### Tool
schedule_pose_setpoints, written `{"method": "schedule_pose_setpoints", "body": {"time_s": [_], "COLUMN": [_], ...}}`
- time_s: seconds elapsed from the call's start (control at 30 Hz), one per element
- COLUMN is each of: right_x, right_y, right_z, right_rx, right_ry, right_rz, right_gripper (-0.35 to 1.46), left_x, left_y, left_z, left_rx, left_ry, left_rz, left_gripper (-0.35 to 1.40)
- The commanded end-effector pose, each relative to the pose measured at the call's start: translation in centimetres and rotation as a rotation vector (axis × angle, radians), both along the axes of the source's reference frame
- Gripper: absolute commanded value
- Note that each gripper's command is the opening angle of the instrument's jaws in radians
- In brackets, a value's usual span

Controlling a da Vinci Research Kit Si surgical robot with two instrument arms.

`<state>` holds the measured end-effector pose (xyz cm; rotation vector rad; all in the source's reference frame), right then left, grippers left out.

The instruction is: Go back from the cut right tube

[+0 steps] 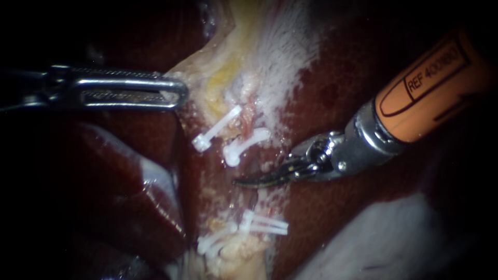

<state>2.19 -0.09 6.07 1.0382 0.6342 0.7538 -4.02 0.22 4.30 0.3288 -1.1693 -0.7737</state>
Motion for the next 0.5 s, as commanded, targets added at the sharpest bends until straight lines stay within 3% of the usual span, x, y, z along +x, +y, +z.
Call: {"method": "schedule_pose_setpoints", "body": {"time_s": [0.03, 0.2, 0.4, 0.5], "right_x": [0.01, 0.02, 0.02, 0.01], "right_y": [-0.01, -0.02, -0.03, -0.03], "right_z": [0.01, 0.02, 0.02, 0.02], "right_rx": [-0.003, -0.013, -0.012, -0.012], "right_ry": [-0.002, 0.016, 0.018, 0.018], "right_rz": [0.006, 0.063, 0.066, 0.066], "right_gripper": [-0.35, -0.35, -0.35, -0.27], "left_x": [0.00, 0.00, 0.00, 0.00], "left_y": [0.00, 0.00, 0.00, -0.01], "left_z": [0.00, 0.00, 0.00, 0.01], "left_rx": [0.000, 0.000, 0.000, 0.000], "left_ry": [0.000, -0.001, 0.000, 0.000], "left_rz": [0.001, 0.001, 0.001, 0.001], "left_gripper": [-0.25, -0.25, -0.25, -0.25]}}
